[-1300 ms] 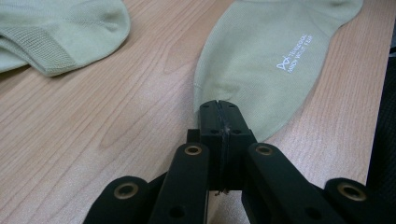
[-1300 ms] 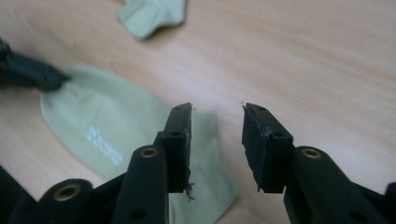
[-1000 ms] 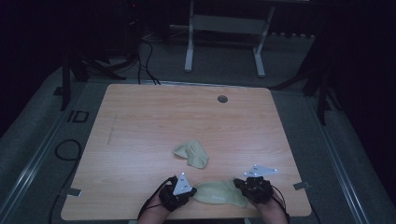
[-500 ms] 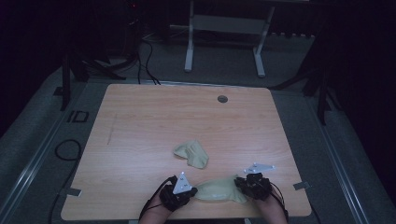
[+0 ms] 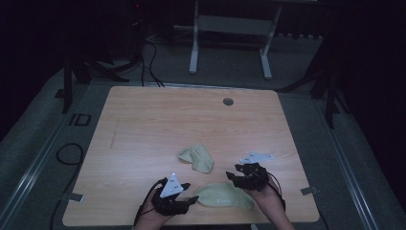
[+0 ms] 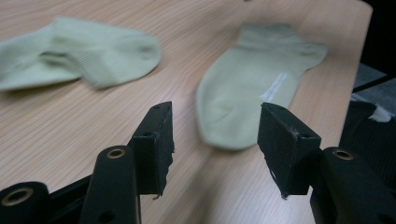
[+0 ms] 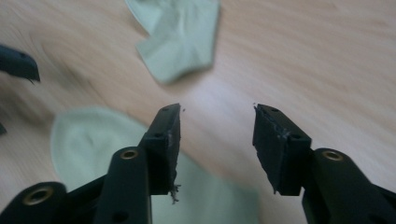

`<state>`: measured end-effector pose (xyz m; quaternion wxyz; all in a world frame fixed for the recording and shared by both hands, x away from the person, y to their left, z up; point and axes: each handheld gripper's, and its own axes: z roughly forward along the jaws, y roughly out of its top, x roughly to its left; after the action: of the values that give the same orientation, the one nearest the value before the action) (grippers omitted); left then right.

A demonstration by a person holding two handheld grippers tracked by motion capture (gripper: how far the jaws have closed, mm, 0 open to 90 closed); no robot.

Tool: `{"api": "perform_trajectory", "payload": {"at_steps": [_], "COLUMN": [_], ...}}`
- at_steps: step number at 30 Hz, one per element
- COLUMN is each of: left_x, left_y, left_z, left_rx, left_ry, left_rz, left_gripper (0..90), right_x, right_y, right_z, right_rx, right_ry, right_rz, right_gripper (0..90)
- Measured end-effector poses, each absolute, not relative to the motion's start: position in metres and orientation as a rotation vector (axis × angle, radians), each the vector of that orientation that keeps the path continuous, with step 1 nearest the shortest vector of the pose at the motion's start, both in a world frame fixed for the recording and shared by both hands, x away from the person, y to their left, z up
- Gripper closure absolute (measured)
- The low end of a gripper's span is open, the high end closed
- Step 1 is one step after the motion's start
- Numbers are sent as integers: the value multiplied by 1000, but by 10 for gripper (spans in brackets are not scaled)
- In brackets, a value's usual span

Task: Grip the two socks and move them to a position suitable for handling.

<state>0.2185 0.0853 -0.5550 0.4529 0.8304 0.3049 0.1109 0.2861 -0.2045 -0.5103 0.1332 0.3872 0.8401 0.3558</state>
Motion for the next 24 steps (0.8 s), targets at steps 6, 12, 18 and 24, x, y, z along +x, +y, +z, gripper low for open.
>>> {"api": "perform_trajectory", "payload": {"at_steps": [6, 12, 18, 24], "left_x": [216, 213, 208, 206], "left_y": [108, 127, 133, 134], "left_z": [-557, -559, -563, -565], "left_rx": [2061, 2014, 2005, 2015], "left_ry": [803, 845, 848, 854], "left_rz": [316, 338, 335, 332], "left_gripper": [455, 458, 459, 459], "right_x": [308, 330, 351, 371], "right_y": [-168, -137, -111, -91], "right_z": [-506, -508, -516, -532], "right_rx": [1080, 1078, 1109, 1170], "right_ry": [2472, 2506, 2523, 2514], "right_rz": [1032, 1020, 994, 956], "right_gripper": [480, 459, 444, 414]}}
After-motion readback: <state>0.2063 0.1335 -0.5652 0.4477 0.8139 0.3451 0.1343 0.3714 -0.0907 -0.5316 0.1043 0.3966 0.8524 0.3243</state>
